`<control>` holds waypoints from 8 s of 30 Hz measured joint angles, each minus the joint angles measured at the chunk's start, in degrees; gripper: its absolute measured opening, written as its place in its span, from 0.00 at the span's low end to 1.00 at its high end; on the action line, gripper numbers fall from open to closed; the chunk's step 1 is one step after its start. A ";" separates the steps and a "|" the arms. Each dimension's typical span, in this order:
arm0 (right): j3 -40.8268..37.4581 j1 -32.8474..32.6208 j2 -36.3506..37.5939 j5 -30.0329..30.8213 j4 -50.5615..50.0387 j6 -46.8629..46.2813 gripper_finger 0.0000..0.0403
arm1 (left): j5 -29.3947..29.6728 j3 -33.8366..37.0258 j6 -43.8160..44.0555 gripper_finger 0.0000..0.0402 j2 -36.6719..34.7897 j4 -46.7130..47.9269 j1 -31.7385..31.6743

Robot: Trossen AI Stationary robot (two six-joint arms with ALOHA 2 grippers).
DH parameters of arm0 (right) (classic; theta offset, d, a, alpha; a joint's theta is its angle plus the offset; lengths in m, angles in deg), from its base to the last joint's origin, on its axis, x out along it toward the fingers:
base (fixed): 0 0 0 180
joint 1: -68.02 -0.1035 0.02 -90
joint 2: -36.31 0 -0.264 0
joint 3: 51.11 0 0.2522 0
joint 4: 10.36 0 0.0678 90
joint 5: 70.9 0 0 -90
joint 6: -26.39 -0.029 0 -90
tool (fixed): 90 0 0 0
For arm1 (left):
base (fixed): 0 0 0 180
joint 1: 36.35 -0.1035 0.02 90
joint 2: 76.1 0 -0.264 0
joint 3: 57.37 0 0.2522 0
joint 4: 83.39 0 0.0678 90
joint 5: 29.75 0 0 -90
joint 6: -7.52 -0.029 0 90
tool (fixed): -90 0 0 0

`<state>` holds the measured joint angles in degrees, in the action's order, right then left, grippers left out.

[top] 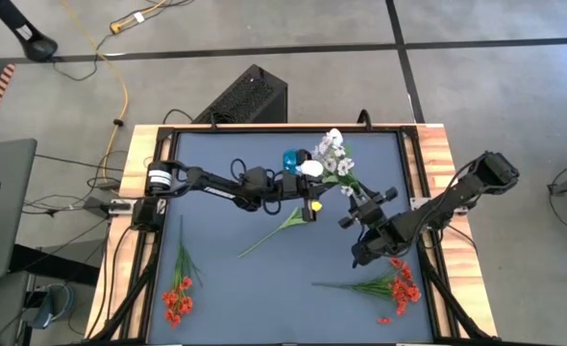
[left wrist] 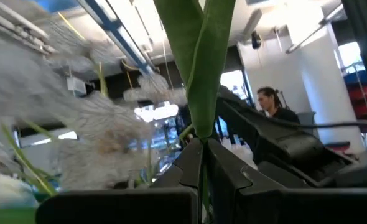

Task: Sort flowers into vase by color
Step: Put the white flowers into the transparent vase

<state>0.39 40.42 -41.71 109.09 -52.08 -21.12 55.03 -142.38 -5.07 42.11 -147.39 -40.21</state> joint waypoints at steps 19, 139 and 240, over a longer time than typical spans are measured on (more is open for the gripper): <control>-0.07 0.71 -0.04 -0.41 0.96 -0.02 0.42 | 5.96 -0.34 7.73 0.00 1.01 9.76 -0.70; 0.04 1.51 0.02 0.17 8.69 10.52 0.43 | 8.04 -7.92 6.92 0.40 -5.88 48.27 -0.68; 0.02 -0.27 -0.02 -0.06 8.73 12.17 0.43 | 5.53 -7.94 -31.90 0.40 -31.79 101.83 10.67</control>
<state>0.41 40.15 -41.73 109.03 -43.34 -8.95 60.56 -150.32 -36.97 10.32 -45.56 -29.54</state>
